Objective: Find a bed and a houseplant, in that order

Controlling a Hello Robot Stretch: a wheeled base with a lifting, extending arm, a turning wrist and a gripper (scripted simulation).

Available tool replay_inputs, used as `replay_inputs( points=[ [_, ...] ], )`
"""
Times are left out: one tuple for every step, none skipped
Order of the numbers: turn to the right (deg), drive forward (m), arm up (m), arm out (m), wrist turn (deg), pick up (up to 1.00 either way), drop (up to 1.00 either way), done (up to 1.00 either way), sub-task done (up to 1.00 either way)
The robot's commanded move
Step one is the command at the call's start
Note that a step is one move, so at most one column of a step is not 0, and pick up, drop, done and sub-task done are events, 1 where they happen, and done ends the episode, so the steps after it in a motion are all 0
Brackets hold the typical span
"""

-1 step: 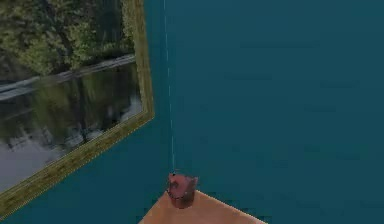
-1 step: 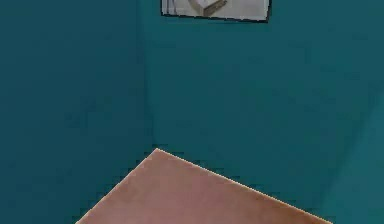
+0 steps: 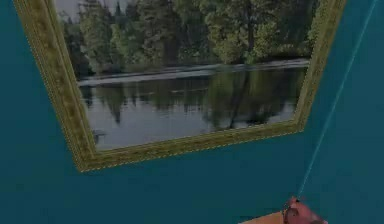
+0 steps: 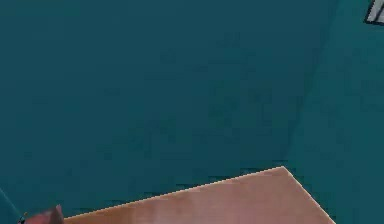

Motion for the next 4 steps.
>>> replay_inputs(
  points=[
    [-45.0, 0.0, 0.0, 0.0, 0.0, 0.0, 0.0, 0.0, 0.0],
    [-45.0, 0.0, 0.0, 0.0, 0.0, 0.0, 0.0, 0.0, 0.0],
    [-6.0, 0.0, 0.0, 0.0, 0.0, 0.0, 0.0, 0.0, 0.0],
    [0.0, 1.0, 0.0, 0.0, 0.0, 0.0, 0.0, 0.0, 0.0]
  ],
)
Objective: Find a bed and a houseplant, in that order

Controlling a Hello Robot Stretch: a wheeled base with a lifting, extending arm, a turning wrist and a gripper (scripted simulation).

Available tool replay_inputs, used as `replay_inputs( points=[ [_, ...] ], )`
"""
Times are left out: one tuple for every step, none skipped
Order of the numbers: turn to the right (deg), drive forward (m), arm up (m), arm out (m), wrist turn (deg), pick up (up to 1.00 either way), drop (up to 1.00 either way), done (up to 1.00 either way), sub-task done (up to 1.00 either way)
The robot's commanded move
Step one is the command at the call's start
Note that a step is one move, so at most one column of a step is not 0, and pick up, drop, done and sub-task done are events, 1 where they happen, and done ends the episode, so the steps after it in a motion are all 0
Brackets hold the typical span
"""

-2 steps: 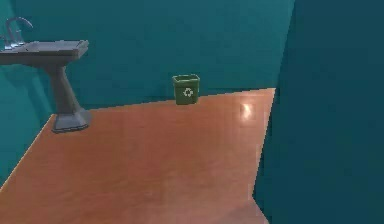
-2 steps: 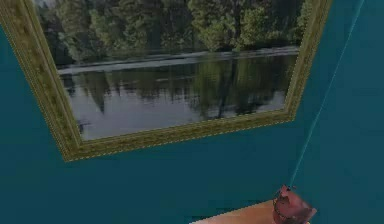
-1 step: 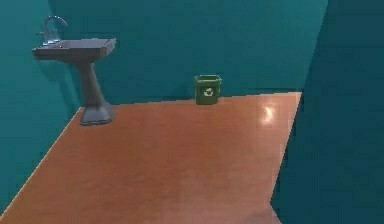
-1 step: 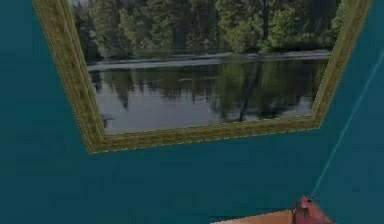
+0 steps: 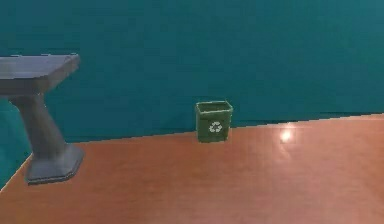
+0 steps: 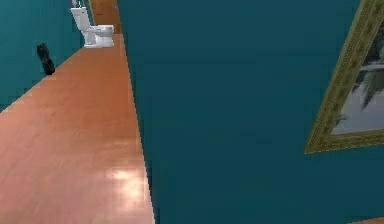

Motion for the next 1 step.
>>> replay_inputs(
  points=[
    [0.0, 0.25, 0.0, 0.0, 0.0, 0.0, 0.0, 0.0, 0.0]
  ],
)
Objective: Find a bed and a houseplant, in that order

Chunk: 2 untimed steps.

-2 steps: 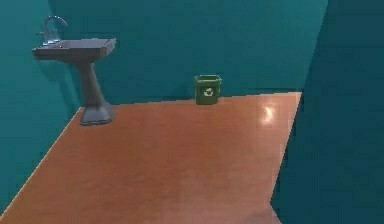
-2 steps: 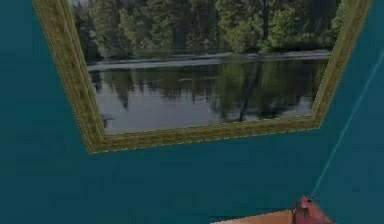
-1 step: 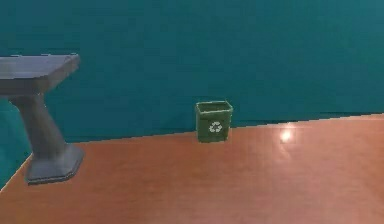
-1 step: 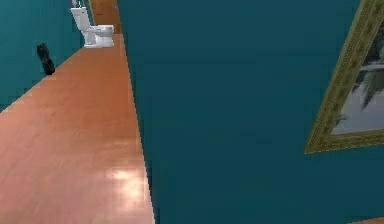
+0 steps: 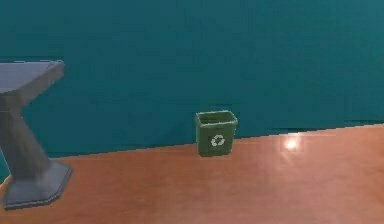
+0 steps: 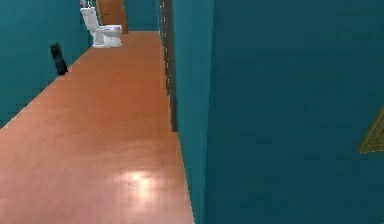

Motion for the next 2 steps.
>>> replay_inputs(
  points=[
    [12.0, 0.0, 0.0, 0.0, 0.0, 0.0, 0.0, 0.0, 0.0],
    [0.0, 0.6, 0.0, 0.0, 0.0, 0.0, 0.0, 0.0, 0.0]
  ],
)
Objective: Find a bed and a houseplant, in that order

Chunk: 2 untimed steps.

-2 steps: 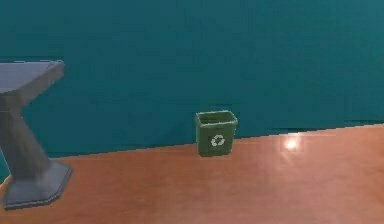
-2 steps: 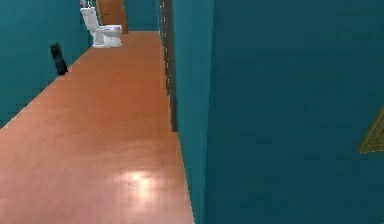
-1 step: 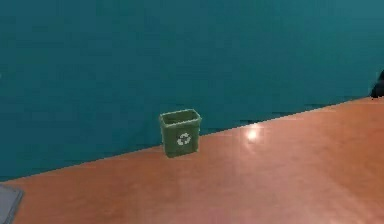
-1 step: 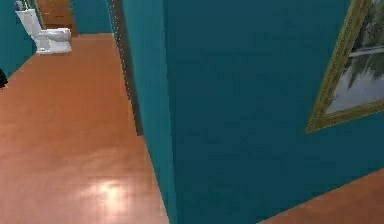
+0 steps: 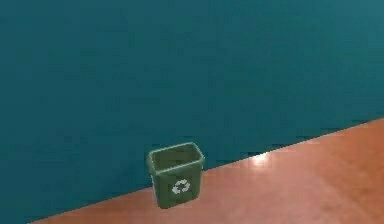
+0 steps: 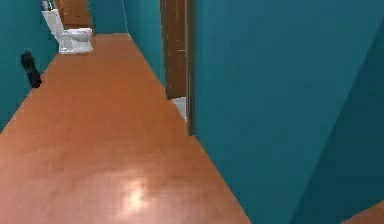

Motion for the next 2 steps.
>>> replay_inputs(
  points=[
    [45.0, 0.0, 0.0, 0.0, 0.0, 0.0, 0.0, 0.0, 0.0],
    [21.0, 0.0, 0.0, 0.0, 0.0, 0.0, 0.0, 0.0, 0.0]
  ],
)
